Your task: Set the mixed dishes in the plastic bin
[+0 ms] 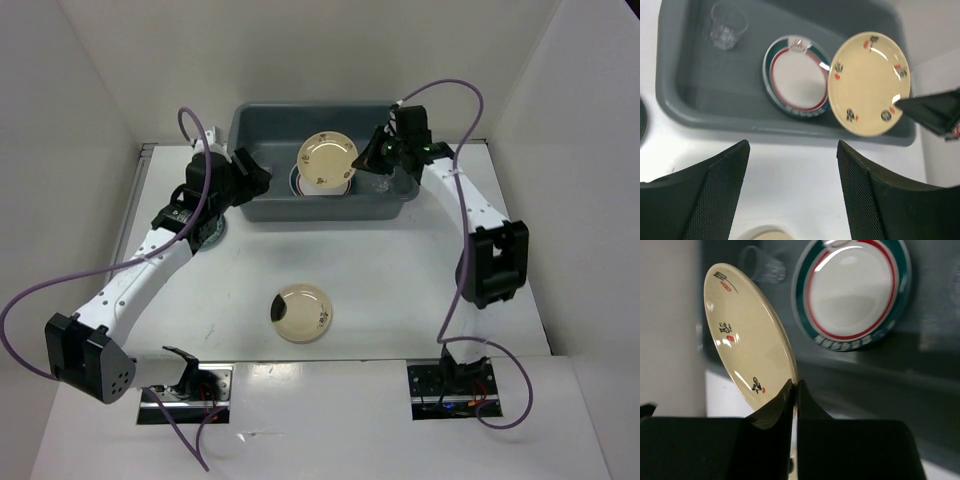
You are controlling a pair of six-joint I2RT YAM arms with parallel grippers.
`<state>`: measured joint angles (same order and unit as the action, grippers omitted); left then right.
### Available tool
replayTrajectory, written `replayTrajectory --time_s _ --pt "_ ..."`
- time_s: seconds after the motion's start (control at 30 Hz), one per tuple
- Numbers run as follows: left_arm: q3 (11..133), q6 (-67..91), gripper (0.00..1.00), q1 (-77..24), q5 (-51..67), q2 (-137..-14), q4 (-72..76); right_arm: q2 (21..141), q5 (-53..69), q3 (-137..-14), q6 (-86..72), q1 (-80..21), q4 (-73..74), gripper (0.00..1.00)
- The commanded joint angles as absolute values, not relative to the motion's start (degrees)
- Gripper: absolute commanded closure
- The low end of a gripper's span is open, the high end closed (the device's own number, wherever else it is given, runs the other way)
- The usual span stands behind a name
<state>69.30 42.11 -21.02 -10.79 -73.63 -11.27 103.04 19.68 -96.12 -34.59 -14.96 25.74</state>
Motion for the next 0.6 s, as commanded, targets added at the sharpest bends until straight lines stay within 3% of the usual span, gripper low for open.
replayTrajectory --time_s 0.0,0.57 --pt "65.67 41.04 0.22 -20.48 -9.76 -72.43 -12.65 107.99 14.43 -101.16 -30.59 -14.85 23.47 1.00" --pt "59.33 34.02 0.22 -20.48 -3.43 -71.37 -16.43 134.72 8.70 -123.39 -29.71 -14.85 27.86 1.00"
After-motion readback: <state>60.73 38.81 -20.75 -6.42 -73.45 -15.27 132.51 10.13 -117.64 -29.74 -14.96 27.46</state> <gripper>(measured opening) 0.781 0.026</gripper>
